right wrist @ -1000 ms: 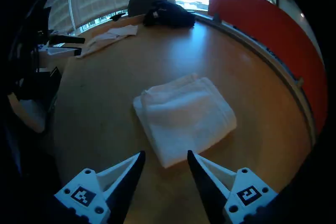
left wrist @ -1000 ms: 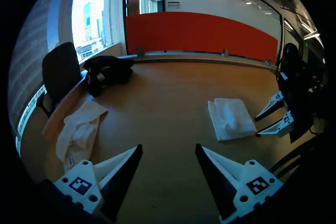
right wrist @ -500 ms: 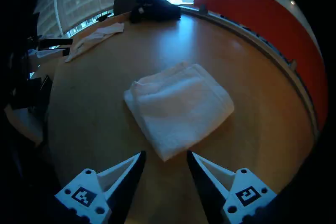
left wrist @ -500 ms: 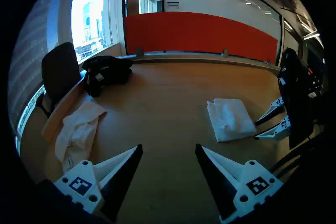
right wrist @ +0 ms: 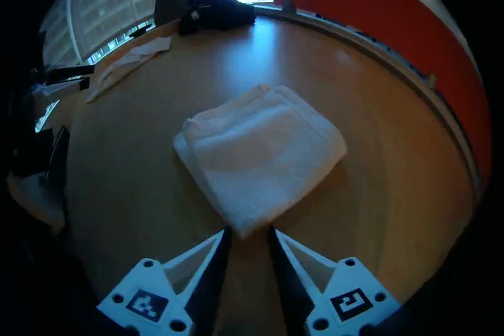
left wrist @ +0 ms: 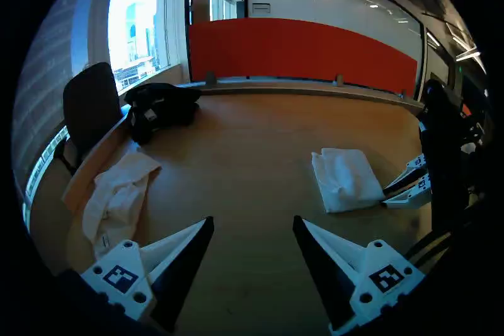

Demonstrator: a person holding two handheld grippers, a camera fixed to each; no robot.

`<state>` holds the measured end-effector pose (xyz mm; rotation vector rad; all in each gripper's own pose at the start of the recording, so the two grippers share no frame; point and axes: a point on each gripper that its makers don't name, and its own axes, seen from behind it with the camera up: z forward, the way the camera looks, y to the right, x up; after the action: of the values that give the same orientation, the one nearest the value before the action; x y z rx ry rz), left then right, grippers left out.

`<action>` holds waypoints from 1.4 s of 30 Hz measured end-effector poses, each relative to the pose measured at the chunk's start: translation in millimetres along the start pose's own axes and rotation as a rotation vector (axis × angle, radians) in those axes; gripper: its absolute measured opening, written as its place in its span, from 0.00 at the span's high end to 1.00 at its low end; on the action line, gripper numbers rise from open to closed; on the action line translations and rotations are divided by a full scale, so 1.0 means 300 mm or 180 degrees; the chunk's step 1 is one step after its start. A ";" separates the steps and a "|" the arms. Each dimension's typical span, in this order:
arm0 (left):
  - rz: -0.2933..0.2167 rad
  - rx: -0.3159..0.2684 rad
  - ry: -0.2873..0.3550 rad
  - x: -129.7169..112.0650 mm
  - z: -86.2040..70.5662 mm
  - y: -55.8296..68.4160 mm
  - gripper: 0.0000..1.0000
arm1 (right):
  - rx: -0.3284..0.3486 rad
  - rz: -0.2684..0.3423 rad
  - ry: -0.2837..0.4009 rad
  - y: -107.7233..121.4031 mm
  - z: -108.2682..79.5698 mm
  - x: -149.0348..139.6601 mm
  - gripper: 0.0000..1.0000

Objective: Fold towel

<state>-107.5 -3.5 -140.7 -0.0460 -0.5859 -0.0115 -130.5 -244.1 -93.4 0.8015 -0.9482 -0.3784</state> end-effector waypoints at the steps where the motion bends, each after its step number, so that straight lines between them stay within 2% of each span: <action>1: 0.0003 -0.0001 -0.0001 0.000 0.000 0.001 0.07 | 0.0003 0.0012 0.0005 0.001 0.000 0.001 0.67; 8: 0.0013 -0.0011 -0.0006 -0.003 -0.001 0.007 0.07 | 0.0009 0.0066 0.0035 0.007 -0.002 0.003 0.87; 21: 0.0011 -0.0020 -0.0001 0.001 -0.004 0.010 0.07 | -0.0011 0.0034 0.0124 0.025 -0.005 0.023 0.88; 27: 0.0008 -0.0035 0.0005 0.000 -0.006 0.014 0.07 | -0.0027 -0.0061 0.0219 0.029 -0.030 0.061 0.88; 35: 0.0003 -0.0073 0.0042 0.014 -0.001 0.025 0.07 | -0.0062 -0.0208 0.0433 0.046 -0.102 0.195 0.89; 42: 0.0008 -0.0103 0.0097 0.040 -0.005 0.032 0.07 | -0.0075 -0.0280 0.0687 0.072 -0.183 0.364 0.89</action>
<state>-96.4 5.9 -135.8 -0.0778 -0.5552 -0.0191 -26.0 -272.4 -32.8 0.8461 -0.7078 -0.3704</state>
